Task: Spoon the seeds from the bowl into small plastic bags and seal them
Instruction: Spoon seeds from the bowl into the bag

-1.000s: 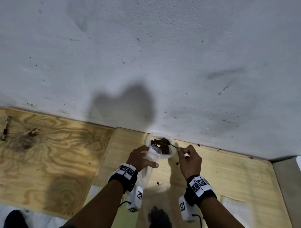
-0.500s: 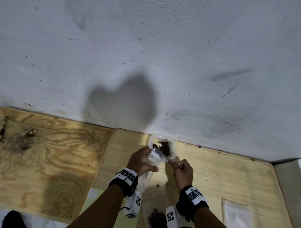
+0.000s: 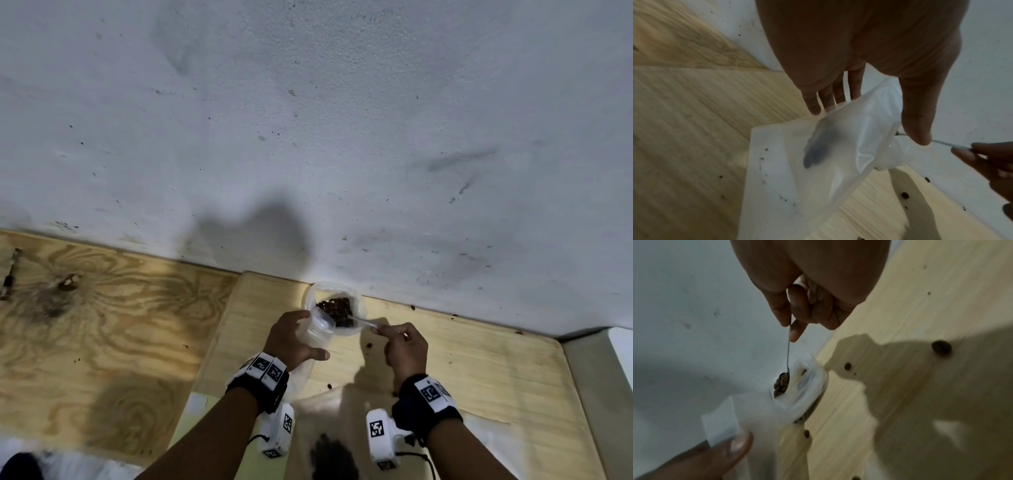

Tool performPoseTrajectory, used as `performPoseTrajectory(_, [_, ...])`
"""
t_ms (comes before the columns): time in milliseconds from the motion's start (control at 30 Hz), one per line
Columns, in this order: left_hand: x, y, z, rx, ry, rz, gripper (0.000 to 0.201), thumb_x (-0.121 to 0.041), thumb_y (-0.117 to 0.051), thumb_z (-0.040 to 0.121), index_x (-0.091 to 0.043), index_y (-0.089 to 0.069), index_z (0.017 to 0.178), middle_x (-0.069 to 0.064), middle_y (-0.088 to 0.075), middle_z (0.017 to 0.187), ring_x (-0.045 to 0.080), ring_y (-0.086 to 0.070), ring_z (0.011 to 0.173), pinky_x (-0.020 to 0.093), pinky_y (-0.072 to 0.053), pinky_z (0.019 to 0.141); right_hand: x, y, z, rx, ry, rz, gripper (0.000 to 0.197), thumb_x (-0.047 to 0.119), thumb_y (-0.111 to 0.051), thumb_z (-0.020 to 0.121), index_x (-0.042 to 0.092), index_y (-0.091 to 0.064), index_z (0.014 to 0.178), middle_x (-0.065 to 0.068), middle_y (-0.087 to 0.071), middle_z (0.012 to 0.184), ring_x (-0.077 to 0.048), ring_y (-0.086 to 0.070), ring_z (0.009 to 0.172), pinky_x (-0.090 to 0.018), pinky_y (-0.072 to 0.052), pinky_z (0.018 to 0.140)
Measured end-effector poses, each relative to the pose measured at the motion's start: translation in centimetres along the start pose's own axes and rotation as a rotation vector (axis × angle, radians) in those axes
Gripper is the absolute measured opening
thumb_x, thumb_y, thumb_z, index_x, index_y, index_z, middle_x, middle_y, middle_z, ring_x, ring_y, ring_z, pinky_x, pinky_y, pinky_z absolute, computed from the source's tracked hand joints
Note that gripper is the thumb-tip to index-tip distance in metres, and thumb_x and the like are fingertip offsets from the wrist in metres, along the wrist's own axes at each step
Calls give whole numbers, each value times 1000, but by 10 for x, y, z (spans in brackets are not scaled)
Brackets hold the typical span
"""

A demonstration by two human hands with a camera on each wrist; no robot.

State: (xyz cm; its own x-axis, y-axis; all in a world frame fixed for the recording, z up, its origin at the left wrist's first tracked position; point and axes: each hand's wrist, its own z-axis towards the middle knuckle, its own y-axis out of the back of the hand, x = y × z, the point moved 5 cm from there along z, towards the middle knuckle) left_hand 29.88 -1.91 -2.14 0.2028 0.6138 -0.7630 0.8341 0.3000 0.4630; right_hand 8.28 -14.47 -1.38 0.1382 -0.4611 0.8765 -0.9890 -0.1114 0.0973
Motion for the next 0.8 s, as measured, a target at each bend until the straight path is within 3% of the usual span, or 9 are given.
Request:
performPoseTrajectory(167, [0,0,-6,-19,1,87,100,-39,-94,49,-24,-48,136,-1,-49,134,19,-49,122,38,-43,104,27,14,-10,20,60,57,31,4,-72,81,14,-50,61,-16,-50,65,-16,-29,42,-24,-25,46])
performPoseTrajectory(367, [-4,0,-13,-46,-20,108,100,-40,-93,49,-22,-48,136,1,-51,131,20,-50,121,37,-44,103,49,16,-26,73,184,-6,27,3,-73,81,9,-48,70,-38,-63,84,-11,-34,40,-24,-31,46])
performPoseTrajectory(433, [-7,-2,-13,-40,-28,112,99,-40,-93,51,-21,-48,137,2,-51,132,21,-50,121,36,-43,104,53,10,-31,112,269,-68,32,6,-76,78,9,-46,67,-35,-61,79,-13,-41,47,-28,-36,53])
performPoseTrajectory(500, [-11,-3,-14,-41,-34,105,98,-39,-93,51,-21,-49,136,2,-51,132,20,-51,121,36,-43,104,56,3,-37,164,369,-179,37,10,-80,75,11,-44,64,-20,-53,65,-16,-45,56,-29,-39,57])
performPoseTrajectory(633, [-14,-4,-14,-30,-32,91,97,-36,-94,52,-17,-49,136,5,-52,133,22,-51,121,39,-44,103,66,-10,-52,261,535,-350,34,9,-76,83,18,-47,67,5,-67,71,-5,-48,51,-16,-39,51])
performPoseTrajectory(700, [-10,-4,-11,-37,-2,54,98,-35,-94,50,-19,-49,136,5,-51,135,22,-52,122,40,-45,103,69,-10,-49,259,547,-352,33,8,-75,84,18,-47,68,0,-71,77,-5,-50,48,-16,-40,48])
performPoseTrajectory(800, [-2,-1,-6,-38,60,-12,97,-33,-96,47,-22,-51,133,2,-51,136,20,-53,119,33,-48,96,69,1,-32,125,505,-273,33,10,-77,82,19,-48,67,-6,-67,76,-21,-56,58,-28,-44,53])
